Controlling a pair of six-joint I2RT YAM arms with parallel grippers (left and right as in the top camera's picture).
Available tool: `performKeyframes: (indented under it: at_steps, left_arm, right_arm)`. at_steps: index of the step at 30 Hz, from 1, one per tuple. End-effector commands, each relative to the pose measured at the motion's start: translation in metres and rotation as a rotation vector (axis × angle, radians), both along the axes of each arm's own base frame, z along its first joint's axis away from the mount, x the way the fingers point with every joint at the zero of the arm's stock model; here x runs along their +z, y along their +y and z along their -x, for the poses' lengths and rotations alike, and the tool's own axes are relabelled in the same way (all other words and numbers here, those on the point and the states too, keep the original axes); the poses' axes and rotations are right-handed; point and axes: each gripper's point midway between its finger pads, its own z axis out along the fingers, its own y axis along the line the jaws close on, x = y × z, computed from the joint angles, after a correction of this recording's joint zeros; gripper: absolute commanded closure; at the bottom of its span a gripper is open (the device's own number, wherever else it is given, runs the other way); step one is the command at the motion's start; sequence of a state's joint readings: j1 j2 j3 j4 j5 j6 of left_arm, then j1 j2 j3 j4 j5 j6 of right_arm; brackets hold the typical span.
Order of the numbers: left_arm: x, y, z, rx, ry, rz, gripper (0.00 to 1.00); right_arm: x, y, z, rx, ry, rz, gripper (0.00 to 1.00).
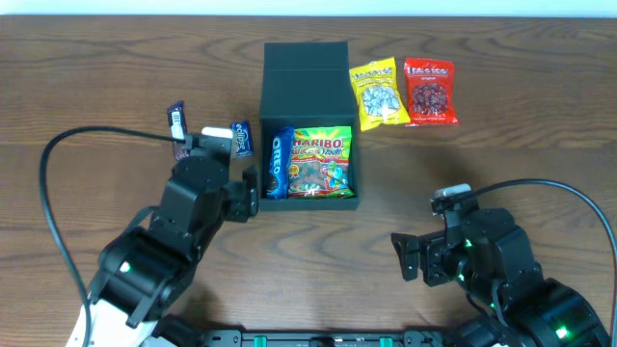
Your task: Pack container
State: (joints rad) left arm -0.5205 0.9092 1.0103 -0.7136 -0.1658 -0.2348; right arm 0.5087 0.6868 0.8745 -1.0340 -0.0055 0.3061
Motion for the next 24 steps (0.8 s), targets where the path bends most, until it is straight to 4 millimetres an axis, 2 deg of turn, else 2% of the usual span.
performKeyframes:
  at_steps: [1,5,9,15,20,24]
  left_arm:
    - [0.008,0.009,0.006,0.024,-0.013,-0.003,0.24]
    - [-0.003,0.016,0.019,0.058,0.05,0.005,0.24]
    - [-0.007,0.019,0.024,0.07,0.076,0.004,0.25]
    - [-0.005,0.018,0.022,0.072,0.066,0.006,0.24]
    - [-0.005,0.018,0.022,0.072,0.066,0.006,0.24]
    - [-0.005,0.019,0.021,0.075,0.064,0.004,0.23]
  right_arm:
    - [0.013,0.007,-0.005,-0.002,-0.028,-0.062,0.01]
    - [0.024,0.015,-0.012,0.014,-0.075,-0.103,0.01]
    - [0.027,0.006,-0.03,-0.063,-0.126,-0.061,0.01]
    - [0.016,0.006,-0.068,-0.137,-0.116,-0.03,0.01]
    - [0.011,0.007,-0.11,-0.187,-0.135,-0.026,0.01]
    - [0.017,-0.009,-0.147,-0.234,-0.159,0.013,0.01]
